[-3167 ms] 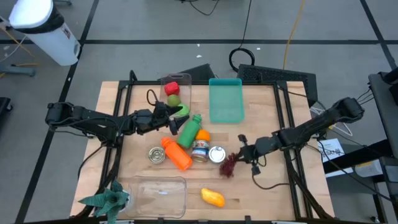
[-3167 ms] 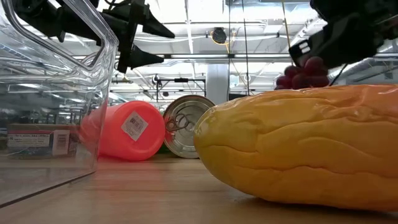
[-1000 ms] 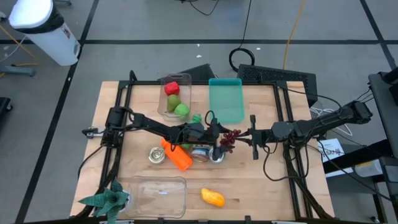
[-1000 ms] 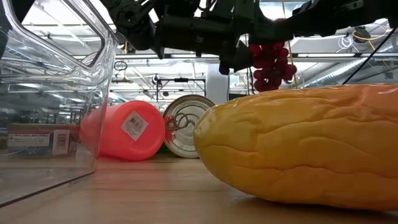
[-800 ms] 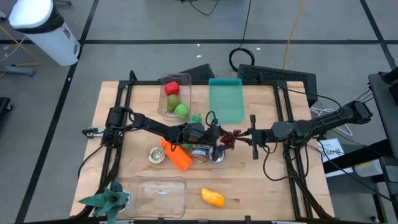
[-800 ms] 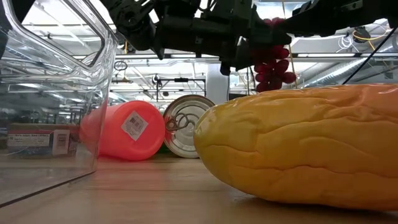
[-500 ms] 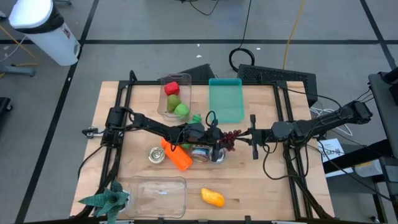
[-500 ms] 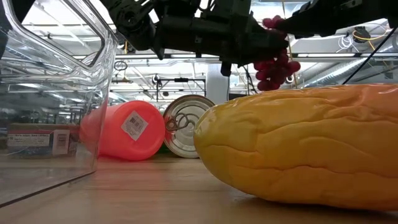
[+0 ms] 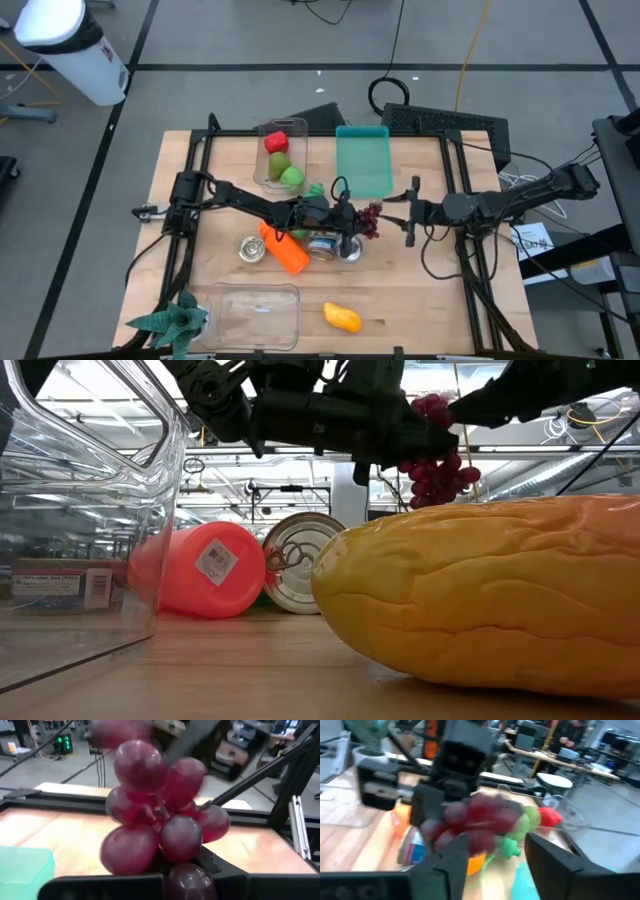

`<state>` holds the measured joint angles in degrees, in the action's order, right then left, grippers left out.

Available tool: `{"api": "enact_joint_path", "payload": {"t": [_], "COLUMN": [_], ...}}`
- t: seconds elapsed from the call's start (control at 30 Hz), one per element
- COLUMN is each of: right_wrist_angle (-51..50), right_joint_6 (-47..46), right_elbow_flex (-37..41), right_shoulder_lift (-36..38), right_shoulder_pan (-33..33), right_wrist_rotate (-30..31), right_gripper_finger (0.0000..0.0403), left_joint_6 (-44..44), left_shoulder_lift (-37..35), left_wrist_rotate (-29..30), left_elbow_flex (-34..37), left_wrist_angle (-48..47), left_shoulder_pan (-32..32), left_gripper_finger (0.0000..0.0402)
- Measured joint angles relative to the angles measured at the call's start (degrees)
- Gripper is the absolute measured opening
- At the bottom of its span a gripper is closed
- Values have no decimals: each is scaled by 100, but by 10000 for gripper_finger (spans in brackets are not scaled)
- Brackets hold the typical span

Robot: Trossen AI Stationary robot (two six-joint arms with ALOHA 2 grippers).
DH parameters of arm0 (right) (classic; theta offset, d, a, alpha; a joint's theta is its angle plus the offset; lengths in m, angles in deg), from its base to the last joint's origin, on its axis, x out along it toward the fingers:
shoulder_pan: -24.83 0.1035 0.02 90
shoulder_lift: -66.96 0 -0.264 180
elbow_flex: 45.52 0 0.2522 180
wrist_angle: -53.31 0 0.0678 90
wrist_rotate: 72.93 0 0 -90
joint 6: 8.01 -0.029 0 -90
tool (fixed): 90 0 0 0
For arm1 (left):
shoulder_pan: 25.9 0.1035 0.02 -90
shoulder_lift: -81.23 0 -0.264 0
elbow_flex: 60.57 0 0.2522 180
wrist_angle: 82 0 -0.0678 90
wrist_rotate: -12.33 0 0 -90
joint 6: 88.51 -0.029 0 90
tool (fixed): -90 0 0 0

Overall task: Pick & Place Food Item
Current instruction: Put the purple grapes into the top transparent bin

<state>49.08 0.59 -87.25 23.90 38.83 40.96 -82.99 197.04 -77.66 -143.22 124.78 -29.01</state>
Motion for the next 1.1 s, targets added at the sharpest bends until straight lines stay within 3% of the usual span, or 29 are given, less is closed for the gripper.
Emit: {"api": "enact_joint_path", "payload": {"t": [0.2,0.43,0.63,0.8,0.9,0.97,1.1], "right_wrist_angle": [-590,-1284,-1452,-1406,-1406,-1403,-1365], "right_joint_6": [-192,-194,-343,-338,-343,-344,-363], "right_elbow_flex": [0,0,-2,0,0,0,0], "right_shoulder_lift": [523,786,935,928,928,928,926], "right_shoulder_pan": [0,0,-4,-7,-7,-7,-7], "right_wrist_rotate": [13,10,12,10,10,10,10], "right_gripper_finger": [232,236,222,215,216,216,214], "left_joint_6": [203,120,249,329,508,778,1117], "left_shoulder_lift": [-283,-1290,-2509,-3210,-3296,-3296,-3205], "left_wrist_rotate": [-27,-395,1060,3175,4105,4252,3948], "left_elbow_flex": [7,498,1927,2919,3201,3252,3257], "left_wrist_angle": [-651,-1061,-306,421,410,292,77], "left_shoulder_pan": [155,483,679,855,1046,1201,1510], "left_gripper_finger": [25,20,17,29,34,35,36]}}
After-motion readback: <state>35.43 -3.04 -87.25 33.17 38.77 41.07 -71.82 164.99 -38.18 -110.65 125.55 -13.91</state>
